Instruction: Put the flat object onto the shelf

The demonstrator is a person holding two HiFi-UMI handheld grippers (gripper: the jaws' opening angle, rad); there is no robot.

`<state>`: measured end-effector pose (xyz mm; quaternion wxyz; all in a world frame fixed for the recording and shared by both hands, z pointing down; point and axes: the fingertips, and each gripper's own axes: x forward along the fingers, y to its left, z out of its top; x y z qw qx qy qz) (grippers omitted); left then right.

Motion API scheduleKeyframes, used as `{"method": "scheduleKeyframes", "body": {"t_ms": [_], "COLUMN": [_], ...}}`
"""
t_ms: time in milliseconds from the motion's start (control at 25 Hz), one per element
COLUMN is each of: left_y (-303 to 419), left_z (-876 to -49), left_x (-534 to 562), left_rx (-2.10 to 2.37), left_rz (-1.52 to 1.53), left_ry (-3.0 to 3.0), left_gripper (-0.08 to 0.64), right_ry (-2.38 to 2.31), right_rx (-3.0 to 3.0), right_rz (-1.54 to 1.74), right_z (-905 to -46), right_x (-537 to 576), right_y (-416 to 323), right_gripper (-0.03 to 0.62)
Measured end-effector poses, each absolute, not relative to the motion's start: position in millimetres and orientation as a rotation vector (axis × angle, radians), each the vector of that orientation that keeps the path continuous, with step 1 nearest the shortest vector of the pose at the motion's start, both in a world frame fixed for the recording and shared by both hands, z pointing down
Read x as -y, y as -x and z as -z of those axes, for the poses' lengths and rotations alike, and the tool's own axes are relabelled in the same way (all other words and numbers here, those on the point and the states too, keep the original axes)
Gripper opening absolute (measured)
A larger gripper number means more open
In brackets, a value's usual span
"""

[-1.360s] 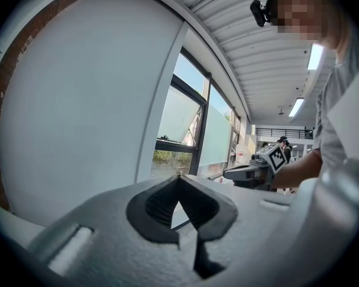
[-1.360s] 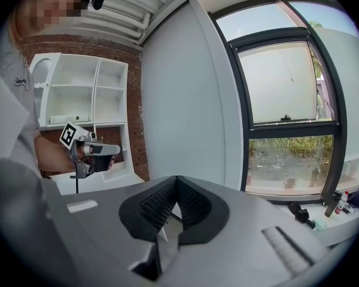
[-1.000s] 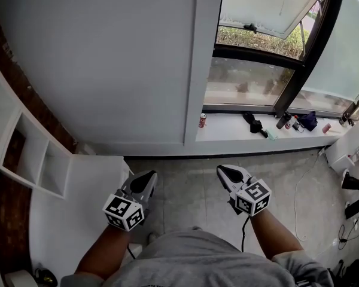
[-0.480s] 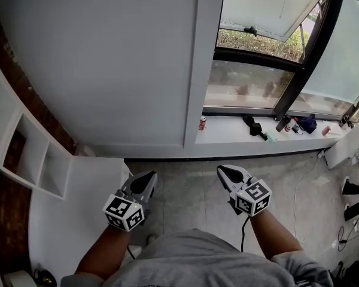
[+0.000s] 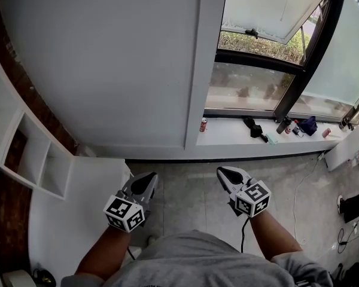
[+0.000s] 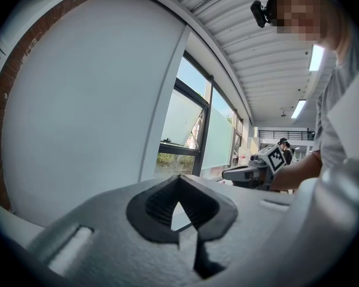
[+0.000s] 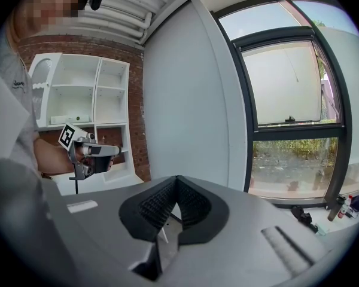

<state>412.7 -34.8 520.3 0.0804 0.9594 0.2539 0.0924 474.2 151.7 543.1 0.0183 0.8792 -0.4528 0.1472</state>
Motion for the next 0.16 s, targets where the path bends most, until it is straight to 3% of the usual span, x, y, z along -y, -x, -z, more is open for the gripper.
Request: {"method": "scheduleKeyframes", "body": {"t_ms": [160], "left_y": [-411.5], "left_z": [-518.5], "left_x": [33.9], "left_rx": [-0.754], "left_rz": [-0.278], "left_ry": [-2.868], "left_gripper": [0.0], "right_ry": [-2.73], "right_rx": [1.407], "right_rz": [-0.46], "right_z": [-541.8], "right_x": [-153.2], "right_y": [-474.1], "right_gripper": [0.008]}}
